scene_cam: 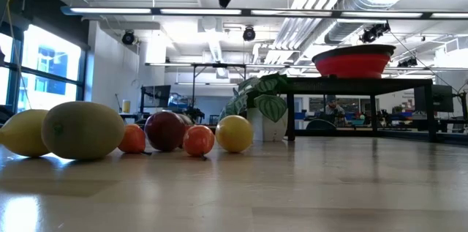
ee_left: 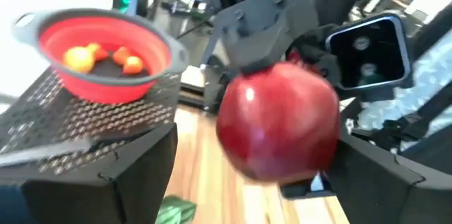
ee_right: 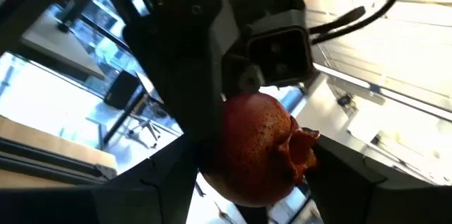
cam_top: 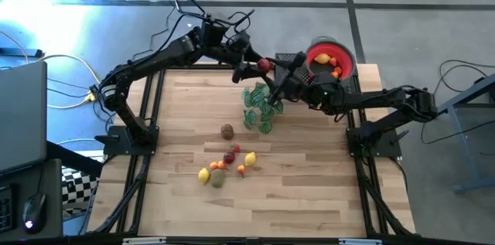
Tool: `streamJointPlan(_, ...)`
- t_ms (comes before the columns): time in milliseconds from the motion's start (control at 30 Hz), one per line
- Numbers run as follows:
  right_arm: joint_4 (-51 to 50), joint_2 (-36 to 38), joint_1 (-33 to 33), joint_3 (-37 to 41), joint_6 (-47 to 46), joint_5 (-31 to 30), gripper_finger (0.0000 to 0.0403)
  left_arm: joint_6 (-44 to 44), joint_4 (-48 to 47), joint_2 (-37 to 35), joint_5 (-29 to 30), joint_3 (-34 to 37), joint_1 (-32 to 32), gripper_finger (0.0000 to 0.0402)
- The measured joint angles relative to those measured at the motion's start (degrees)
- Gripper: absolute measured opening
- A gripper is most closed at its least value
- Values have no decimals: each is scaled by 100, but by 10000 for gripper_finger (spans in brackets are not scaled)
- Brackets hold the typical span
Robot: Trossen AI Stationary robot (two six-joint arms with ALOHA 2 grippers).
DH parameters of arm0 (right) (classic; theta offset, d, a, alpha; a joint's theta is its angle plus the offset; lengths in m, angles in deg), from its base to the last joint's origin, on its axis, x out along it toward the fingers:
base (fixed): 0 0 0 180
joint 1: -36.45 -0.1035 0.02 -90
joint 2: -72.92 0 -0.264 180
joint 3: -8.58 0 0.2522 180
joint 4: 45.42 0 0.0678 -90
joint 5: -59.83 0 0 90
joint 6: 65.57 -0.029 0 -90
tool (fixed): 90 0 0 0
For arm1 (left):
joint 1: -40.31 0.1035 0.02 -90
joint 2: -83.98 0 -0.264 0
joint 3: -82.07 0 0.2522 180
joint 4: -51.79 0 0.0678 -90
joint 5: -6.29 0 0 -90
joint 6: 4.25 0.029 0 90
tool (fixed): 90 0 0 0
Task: Pick & Place Fruit
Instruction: Put the pomegranate into the red colander
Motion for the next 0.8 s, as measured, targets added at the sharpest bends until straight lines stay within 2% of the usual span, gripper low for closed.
streamJointPlan(233, 36, -7, 1, 0, 10, -481, 224, 161, -238, -86, -134, 0, 343, 329)
streamJointPlan(433, 41, 7, -15, -2, -1, -1028, 224, 447, -309, -409, 348, 0, 450, 329)
streamJointPlan(567, 50, 7, -10, -2, -2, -1871, 224, 470, -181, -628, 664, 214, 510, 329)
streamJointPlan(800, 41, 25, 16, -2, 537, -3718, 224, 518, 444, -1213, 944, 1352, 778, 329)
